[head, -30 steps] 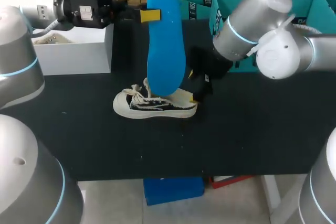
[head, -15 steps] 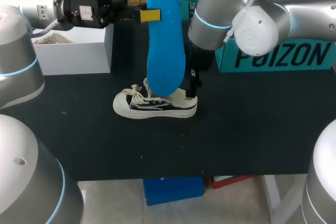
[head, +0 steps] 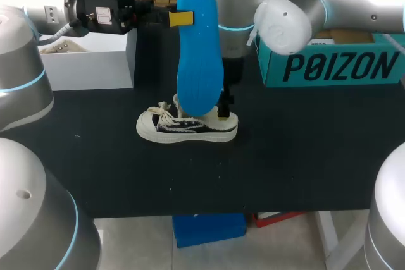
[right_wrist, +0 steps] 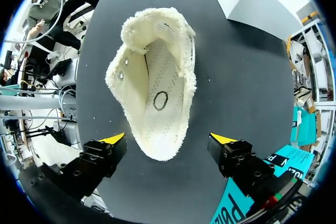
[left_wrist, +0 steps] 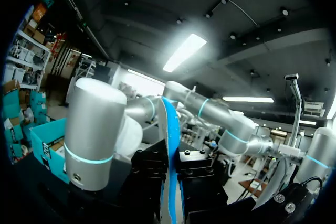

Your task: Take the shoe out of the shoebox, open the shoe tongue, remove and reinsert the insole, then place the shoe into the shoebox

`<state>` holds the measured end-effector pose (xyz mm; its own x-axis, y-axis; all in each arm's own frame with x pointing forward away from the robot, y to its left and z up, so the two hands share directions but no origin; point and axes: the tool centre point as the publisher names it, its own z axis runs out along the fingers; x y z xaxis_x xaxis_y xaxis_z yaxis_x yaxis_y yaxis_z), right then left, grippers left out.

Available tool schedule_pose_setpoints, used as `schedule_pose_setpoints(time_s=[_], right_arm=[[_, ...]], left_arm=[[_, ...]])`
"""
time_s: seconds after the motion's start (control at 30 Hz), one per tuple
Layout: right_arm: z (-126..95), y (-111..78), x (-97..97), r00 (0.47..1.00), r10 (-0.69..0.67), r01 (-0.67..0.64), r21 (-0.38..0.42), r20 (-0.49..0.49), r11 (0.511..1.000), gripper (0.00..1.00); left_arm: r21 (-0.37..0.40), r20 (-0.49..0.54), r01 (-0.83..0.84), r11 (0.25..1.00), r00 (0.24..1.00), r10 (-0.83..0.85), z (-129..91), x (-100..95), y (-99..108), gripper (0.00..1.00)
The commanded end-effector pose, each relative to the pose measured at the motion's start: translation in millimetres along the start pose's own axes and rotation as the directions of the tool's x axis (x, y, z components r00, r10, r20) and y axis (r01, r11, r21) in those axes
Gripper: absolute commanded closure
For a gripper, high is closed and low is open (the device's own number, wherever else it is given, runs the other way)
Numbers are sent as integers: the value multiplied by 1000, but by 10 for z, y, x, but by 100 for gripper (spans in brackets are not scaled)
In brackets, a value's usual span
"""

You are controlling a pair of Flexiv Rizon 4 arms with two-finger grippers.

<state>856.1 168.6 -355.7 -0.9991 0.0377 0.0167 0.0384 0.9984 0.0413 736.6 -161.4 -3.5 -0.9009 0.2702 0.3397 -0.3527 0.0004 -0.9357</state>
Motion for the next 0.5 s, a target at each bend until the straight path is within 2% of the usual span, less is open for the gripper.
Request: schedule_pose_setpoints(time_s=[0.03,0.37,0.5], right_arm=[[14,13,-3,1000,3,-3,9,2,1000,0],[-12,-128,49,999,32,-30,-78,32,996,0],[-6,-186,67,998,40,-31,-156,51,987,0]], left_arm=[[1,5,-1,1000,1000,1,9,8,9,100],[1,5,-1,1000,1000,1,9,8,9,100],[1,5,-1,1000,1000,1,9,8,9,100]])
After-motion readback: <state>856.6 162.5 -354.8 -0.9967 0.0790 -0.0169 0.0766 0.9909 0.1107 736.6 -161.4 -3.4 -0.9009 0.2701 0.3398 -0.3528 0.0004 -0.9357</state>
